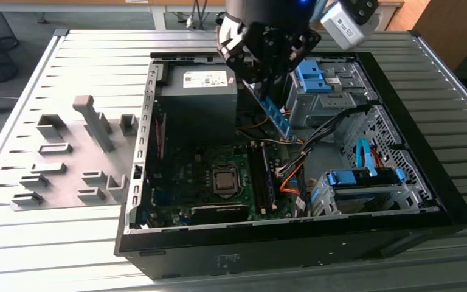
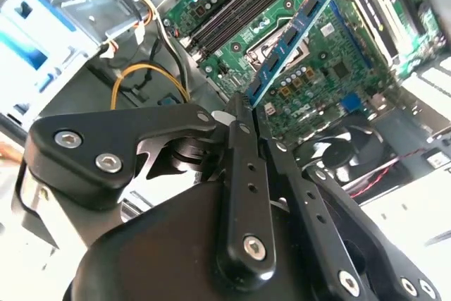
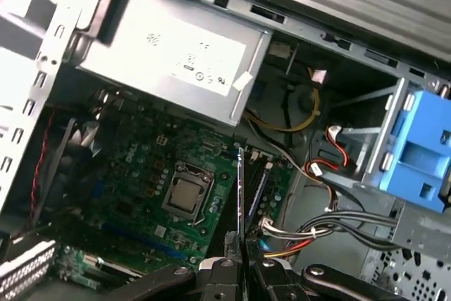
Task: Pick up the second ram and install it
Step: 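Insert the second ram into the second slot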
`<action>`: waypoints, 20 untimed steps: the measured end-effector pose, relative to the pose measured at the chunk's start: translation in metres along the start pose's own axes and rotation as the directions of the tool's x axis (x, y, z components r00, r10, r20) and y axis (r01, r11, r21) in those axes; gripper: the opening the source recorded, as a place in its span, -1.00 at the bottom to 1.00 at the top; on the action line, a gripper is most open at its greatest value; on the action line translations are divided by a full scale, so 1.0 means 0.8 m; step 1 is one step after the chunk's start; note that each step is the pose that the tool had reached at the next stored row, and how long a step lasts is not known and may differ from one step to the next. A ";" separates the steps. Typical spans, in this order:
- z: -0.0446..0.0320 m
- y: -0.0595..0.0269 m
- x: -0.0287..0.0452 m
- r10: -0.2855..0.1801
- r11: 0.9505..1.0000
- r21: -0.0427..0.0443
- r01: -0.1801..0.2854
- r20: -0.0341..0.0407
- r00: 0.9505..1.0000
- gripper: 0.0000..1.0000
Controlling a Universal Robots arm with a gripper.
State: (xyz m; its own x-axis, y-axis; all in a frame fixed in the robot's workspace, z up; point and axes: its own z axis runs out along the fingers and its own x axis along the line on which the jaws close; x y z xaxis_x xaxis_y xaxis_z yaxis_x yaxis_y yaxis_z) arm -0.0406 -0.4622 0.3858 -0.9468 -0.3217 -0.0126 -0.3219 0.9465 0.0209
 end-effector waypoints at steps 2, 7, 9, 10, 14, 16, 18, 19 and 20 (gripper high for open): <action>0.0007 0.000 0.0000 0.036 0.999 0.000 -0.036 0.001 0.999 -0.72; 0.0027 0.000 0.0000 0.127 0.992 0.001 -0.127 0.003 0.992 -0.72; 0.0035 0.000 0.0001 0.162 0.987 0.002 -0.162 0.004 0.987 -0.72; 0.0040 0.000 0.0001 0.180 0.984 0.002 -0.180 0.004 0.984 -0.72; 0.0071 0.000 0.0001 0.252 0.968 0.002 -0.252 0.006 0.968 -0.72; 0.0092 0.000 0.0001 0.268 0.963 0.003 -0.268 0.006 0.963 -0.72; 0.0120 0.000 0.0000 0.272 0.962 0.003 -0.272 0.006 0.962 -0.72; 0.0135 0.000 -0.0001 0.272 0.962 0.003 -0.272 0.006 0.962 -0.72; 0.0151 0.000 -0.0003 0.273 0.962 0.003 -0.273 0.005 0.962 -0.72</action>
State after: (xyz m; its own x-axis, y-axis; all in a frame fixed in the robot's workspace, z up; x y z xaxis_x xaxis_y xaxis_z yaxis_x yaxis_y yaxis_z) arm -0.0402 -0.4622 0.3738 -0.9986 -0.0510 -0.0119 -0.0512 0.9985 0.0210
